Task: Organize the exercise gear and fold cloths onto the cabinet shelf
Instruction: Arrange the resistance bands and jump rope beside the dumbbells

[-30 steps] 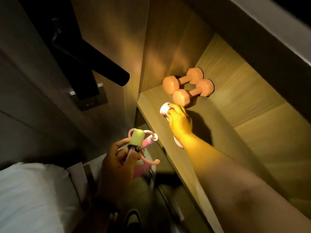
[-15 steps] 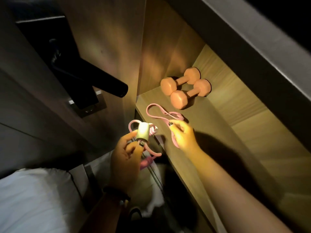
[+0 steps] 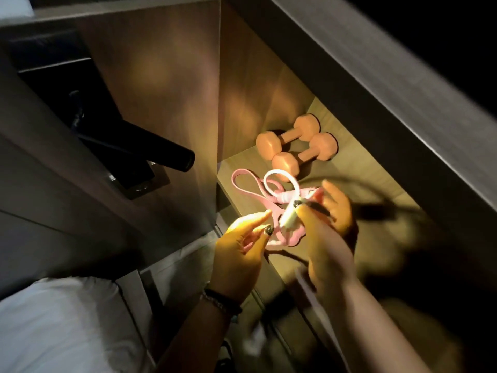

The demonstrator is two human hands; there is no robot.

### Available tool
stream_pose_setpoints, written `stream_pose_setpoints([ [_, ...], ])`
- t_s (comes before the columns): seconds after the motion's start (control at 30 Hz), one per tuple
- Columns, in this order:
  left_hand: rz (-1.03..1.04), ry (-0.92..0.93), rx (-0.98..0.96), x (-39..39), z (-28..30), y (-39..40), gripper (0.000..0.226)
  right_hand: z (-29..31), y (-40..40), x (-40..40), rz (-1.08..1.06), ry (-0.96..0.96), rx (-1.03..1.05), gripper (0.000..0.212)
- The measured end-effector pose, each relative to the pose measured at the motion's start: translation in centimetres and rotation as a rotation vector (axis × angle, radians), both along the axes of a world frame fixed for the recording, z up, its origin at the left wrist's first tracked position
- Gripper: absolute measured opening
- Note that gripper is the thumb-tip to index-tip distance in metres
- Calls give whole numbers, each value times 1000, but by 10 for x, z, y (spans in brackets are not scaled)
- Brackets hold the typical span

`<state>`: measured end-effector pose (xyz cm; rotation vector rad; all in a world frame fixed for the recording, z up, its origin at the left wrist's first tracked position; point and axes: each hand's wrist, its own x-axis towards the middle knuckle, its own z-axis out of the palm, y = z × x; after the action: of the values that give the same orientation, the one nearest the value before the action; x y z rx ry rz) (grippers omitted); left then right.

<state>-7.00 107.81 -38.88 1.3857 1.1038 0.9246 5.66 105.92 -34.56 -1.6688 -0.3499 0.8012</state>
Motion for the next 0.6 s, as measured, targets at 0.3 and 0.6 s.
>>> stream_pose_setpoints([
  [0.3, -23, 67, -39, -13, -13, 12, 39, -23, -6, 57, 98, -955, -43, 26],
  [0.6, -125, 277, 102, -26, -18, 14, 41, -96, 16, 105, 832, -957, -894, 88],
])
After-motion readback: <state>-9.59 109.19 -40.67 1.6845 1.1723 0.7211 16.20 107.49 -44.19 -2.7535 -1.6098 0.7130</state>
